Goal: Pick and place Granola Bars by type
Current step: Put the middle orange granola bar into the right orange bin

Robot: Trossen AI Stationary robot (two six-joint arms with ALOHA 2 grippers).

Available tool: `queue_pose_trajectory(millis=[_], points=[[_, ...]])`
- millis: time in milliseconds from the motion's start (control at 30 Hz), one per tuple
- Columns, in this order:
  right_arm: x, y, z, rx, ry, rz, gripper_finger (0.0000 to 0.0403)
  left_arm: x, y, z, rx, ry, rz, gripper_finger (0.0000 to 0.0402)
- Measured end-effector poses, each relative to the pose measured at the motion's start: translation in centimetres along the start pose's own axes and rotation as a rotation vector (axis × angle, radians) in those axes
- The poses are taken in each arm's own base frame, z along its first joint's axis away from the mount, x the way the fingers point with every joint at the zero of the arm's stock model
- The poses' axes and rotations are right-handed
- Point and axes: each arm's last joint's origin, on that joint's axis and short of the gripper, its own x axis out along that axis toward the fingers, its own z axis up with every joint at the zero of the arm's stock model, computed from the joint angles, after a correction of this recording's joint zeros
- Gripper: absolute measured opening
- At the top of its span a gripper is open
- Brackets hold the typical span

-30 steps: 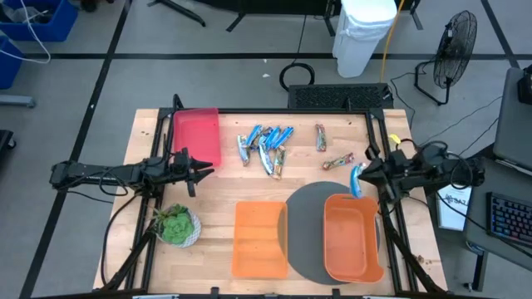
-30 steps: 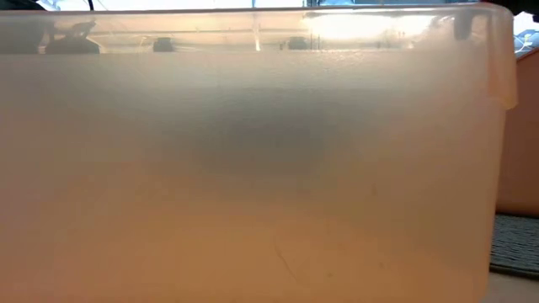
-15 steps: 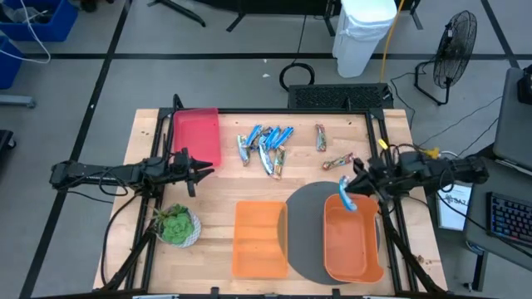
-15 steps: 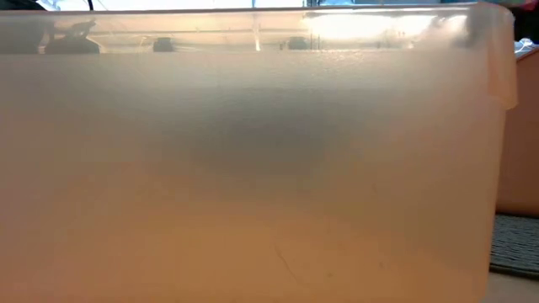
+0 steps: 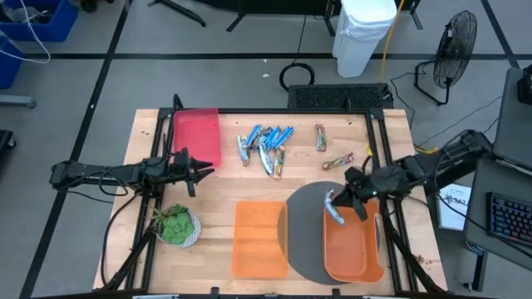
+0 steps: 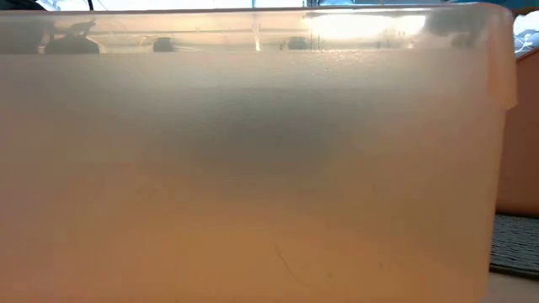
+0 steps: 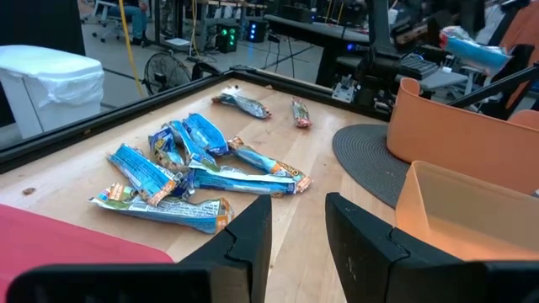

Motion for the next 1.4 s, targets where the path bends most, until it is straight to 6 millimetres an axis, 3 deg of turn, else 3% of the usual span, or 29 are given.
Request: queue_pose_trajectory(millis=[200, 367, 700, 1400], points=[[1.9, 3.2, -0.7, 0.053, 0.194, -0.21, 0.0, 0.0, 0.0, 0.0, 0.0, 0.0, 0.0, 0.0118], [4.3, 4.3, -2.1, 0.113, 0.296, -0.343, 0.0, 0.0, 0.0, 0.0, 0.0, 0.0, 0.0, 0.0118], [6.1, 3.4, -3.8, 0.258, 0.37, -0.546, 0.0, 0.0, 0.0, 0.0, 0.0, -0.001, 0.0, 0.0118], [6.7, 3.2, -3.9, 0.249, 0.35, -0.576, 0.001, 0.0, 0.0, 0.0, 0.0, 0.0, 0.0, 0.0118]])
